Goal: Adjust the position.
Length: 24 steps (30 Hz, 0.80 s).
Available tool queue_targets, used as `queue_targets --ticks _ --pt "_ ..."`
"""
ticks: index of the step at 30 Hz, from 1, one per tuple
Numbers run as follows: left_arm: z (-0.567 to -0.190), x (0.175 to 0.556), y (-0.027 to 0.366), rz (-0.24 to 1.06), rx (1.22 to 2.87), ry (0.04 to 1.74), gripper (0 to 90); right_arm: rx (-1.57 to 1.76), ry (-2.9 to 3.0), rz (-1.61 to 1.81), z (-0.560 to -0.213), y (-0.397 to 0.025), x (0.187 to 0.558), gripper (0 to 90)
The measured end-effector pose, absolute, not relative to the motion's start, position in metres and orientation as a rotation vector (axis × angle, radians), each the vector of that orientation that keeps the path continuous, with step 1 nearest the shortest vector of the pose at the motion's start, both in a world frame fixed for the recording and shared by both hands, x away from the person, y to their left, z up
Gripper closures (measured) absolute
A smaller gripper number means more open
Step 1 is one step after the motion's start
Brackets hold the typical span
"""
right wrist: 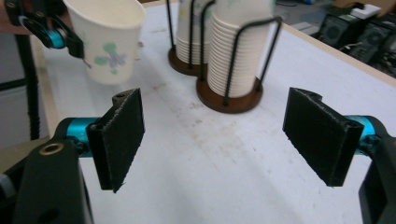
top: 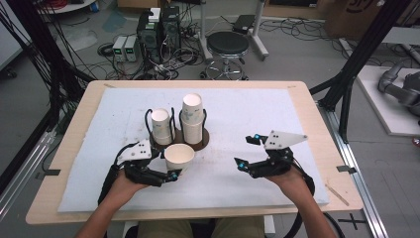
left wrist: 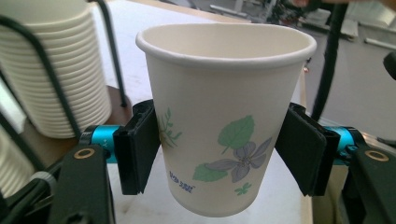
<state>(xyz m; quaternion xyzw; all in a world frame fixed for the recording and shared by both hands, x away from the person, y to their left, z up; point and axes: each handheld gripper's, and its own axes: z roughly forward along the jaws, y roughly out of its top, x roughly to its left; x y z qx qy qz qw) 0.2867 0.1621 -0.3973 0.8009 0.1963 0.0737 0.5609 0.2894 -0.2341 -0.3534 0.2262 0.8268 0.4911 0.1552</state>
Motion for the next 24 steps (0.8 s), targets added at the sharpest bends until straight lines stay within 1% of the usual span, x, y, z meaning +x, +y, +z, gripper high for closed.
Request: queue_targets --ticks 4,13,19,24 --pt "-0.399 0.285 0.179 0.235 1.815 0.499 32.8 0.735 2.295 1.42 -0.369 -0.249 0.284 21.2" --pt "-0.4 0.285 0.205 0.31 1.711 0.564 31.8 0.855 2.134 1.424 -0.391 -0.276 0.274 20.4" --pt "-0.404 0.282 0.218 0.325 1.677 0.584 31.5 0.904 2.122 1.396 -0.401 -0.28 0.273 20.4" --pt "-0.403 0.282 0.223 0.336 1.661 0.587 31.5 0.917 2.092 1.388 -0.402 -0.281 0.273 20.4"
